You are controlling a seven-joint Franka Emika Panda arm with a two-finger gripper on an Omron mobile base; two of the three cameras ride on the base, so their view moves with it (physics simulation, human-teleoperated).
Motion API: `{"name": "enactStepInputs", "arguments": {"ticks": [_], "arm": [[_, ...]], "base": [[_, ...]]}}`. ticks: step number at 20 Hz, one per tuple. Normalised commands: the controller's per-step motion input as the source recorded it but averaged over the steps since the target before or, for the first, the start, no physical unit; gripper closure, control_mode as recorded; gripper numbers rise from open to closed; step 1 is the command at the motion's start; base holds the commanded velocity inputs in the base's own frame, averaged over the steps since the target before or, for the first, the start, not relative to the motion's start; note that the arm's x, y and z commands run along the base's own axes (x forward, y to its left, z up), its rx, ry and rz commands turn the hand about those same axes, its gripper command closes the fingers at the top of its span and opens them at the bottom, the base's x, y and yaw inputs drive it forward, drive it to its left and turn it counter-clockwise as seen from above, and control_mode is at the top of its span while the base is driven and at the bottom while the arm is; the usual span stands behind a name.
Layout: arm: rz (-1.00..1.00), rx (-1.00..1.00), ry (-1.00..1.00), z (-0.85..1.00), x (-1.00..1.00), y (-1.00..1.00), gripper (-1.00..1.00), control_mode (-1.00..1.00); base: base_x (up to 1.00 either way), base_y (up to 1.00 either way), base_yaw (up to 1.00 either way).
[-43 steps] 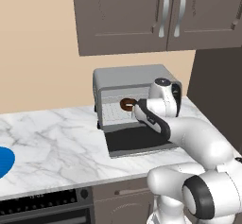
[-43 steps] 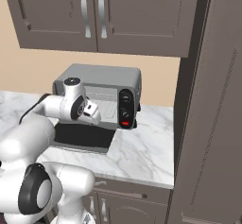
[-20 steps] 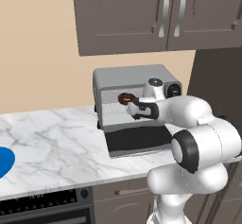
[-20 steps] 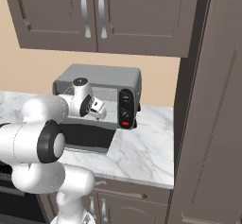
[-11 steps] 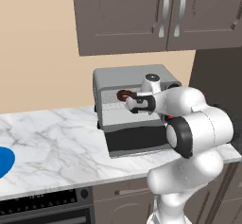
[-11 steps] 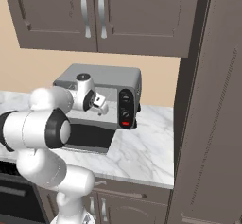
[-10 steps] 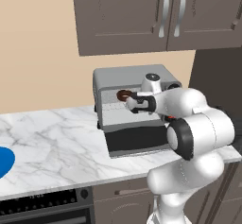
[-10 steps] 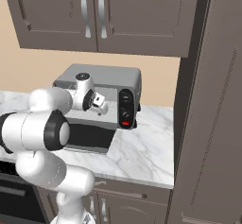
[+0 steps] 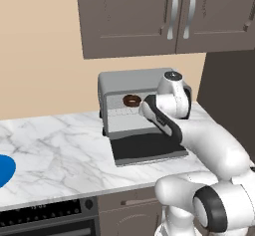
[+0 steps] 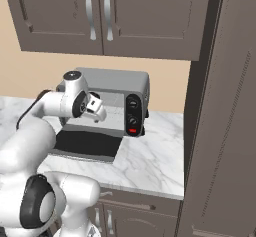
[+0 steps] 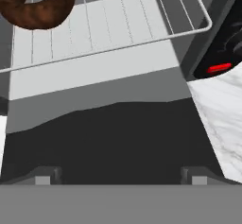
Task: Pick up the bagel from the plate, place it on the toaster oven rack, close the door, and set the timer.
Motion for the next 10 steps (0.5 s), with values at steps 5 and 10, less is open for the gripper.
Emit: {"name": "enactStepInputs", "arguments": {"ticks": [5,10], "arm": [[0.06,-0.06,0.06,0.63,-0.70,0.27,-1.00,-1.00],[0.11,-0.18,0.06,0.23,-0.63,0.44,-1.00,-1.00]], "base": [[0.00,0.00,0.00],[0.00,0.00,0.00]]}}
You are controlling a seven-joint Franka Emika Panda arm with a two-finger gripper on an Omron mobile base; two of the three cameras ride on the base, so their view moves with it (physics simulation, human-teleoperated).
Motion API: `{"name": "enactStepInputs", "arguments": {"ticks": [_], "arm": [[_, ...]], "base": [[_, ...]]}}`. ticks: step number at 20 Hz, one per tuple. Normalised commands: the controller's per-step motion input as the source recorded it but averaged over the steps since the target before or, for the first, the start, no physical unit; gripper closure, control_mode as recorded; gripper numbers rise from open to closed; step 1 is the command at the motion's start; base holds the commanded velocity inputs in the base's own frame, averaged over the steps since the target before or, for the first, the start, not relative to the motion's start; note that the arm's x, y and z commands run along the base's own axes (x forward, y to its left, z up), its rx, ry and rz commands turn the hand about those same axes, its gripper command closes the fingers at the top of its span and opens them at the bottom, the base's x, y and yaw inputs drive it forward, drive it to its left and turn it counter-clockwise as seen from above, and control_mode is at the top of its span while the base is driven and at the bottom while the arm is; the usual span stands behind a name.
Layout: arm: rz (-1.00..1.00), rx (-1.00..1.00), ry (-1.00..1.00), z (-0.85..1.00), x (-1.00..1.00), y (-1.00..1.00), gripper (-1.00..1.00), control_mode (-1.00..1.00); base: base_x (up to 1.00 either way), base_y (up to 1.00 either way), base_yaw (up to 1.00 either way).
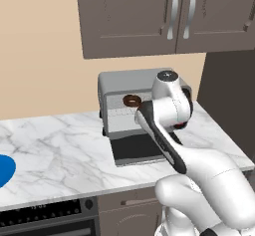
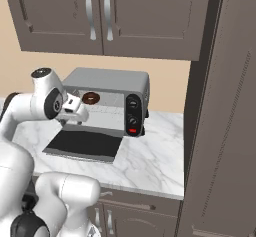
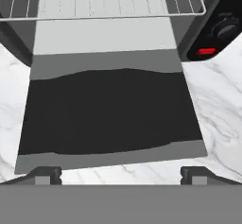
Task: Pick up the bagel from the plate, place it on the toaster oven rack, close the door, and set the timer.
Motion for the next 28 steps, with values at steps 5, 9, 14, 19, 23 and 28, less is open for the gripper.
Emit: {"name": "enactStepInputs", "arguments": {"ticks": [5,9,14,19,23,28], "arm": [[0.17,-0.25,0.04,0.01,-0.59,0.57,-1.00,-1.00],[0.19,-0.23,0.01,-0.09,-0.63,0.55,-1.00,-1.00],[0.18,-0.21,0.10,-0.26,-0.52,0.35,-1.00,-1.00],[0.18,-0.20,0.02,-0.31,-0.33,0.08,-1.00,-1.00],[0.16,-0.17,0.00,-0.31,0.00,0.00,-1.00,-1.00],[0.14,-0.16,0.02,-0.34,0.05,0.00,-1.00,-1.00]], "base": [[0.00,0.00,0.00],[0.00,0.00,0.00],[0.00,0.00,0.00],[0.00,0.00,0.00],[0.00,0.00,0.00],[0.00,0.00,0.00]]}}
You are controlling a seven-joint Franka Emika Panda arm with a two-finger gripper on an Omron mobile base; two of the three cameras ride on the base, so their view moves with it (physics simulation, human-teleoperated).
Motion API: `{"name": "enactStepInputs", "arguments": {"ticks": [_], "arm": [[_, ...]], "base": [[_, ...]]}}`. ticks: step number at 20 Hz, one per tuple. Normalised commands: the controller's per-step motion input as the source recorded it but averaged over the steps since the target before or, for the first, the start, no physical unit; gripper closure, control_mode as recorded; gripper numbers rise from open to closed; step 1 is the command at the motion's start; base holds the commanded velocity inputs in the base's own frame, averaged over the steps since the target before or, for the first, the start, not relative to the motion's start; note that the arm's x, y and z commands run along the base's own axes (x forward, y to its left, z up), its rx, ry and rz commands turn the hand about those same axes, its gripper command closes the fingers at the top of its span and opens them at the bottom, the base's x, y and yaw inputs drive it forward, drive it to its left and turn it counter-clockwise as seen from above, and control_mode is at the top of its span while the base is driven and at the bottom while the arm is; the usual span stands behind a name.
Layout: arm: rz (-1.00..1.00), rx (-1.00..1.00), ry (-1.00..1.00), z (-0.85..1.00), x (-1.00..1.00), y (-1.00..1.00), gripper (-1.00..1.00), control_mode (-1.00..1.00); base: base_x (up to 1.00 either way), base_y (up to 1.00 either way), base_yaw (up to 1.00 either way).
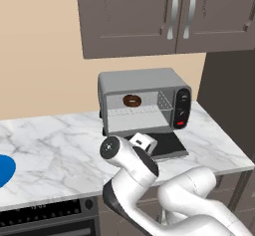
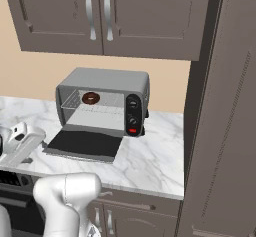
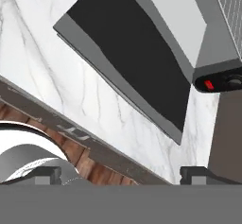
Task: Pick up the bagel from the plate, place it on the toaster oven rack, close the door, and set the timer.
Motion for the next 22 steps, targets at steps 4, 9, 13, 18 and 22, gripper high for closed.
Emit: {"name": "enactStepInputs", "arguments": {"ticks": [4,9,13,18,22], "arm": [[0.11,-0.16,0.06,-0.32,0.19,0.00,-1.00,-1.00],[0.12,-0.14,0.02,-0.23,0.32,0.01,-1.00,-1.00],[0.11,-0.13,0.02,-0.22,0.38,0.06,-1.00,-1.00],[0.09,-0.14,0.02,-0.28,0.34,0.05,-1.00,-1.00],[0.07,-0.15,0.00,-0.31,0.28,0.13,-1.00,-1.00]], "base": [[0.00,0.00,0.00],[0.00,0.00,0.00],[0.00,0.00,0.00],[0.00,0.00,0.00],[0.00,0.00,0.00]]}}
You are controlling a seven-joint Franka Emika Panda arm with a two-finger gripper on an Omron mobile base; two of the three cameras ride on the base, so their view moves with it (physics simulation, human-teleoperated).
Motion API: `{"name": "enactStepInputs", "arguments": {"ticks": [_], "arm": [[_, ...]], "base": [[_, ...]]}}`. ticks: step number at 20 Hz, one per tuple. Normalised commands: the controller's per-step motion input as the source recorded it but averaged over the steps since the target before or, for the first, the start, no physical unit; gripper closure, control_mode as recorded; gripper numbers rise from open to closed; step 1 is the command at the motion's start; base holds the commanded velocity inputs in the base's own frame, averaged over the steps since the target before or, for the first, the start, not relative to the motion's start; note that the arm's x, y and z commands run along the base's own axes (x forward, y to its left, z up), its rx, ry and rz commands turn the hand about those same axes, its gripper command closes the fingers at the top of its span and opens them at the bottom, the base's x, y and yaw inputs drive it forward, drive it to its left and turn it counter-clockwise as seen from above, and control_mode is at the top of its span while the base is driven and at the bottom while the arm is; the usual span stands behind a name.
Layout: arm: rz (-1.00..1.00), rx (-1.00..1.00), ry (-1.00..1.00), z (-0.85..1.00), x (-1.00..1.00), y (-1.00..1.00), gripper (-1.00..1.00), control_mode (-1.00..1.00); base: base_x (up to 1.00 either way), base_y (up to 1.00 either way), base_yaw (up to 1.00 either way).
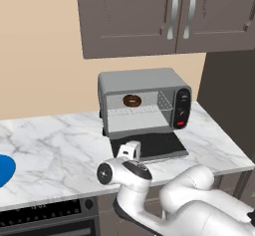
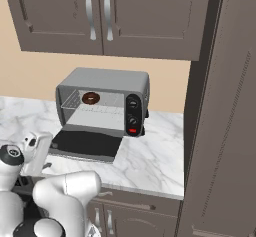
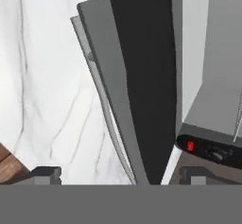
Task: Pick up the bagel from the plate, place it on the toaster oven rack, close the door, and set the timer.
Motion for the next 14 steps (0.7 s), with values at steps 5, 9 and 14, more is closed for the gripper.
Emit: {"name": "enactStepInputs", "arguments": {"ticks": [5,9,14], "arm": [[0.05,-0.14,0.01,-0.25,0.26,0.26,-1.00,-1.00],[0.09,-0.08,0.00,-0.13,0.27,0.25,-1.00,-1.00],[0.10,-0.06,0.00,-0.14,0.32,0.19,-1.00,-1.00]], "base": [[0.00,0.00,0.00],[0.00,0.00,0.00],[0.00,0.00,0.00]]}}
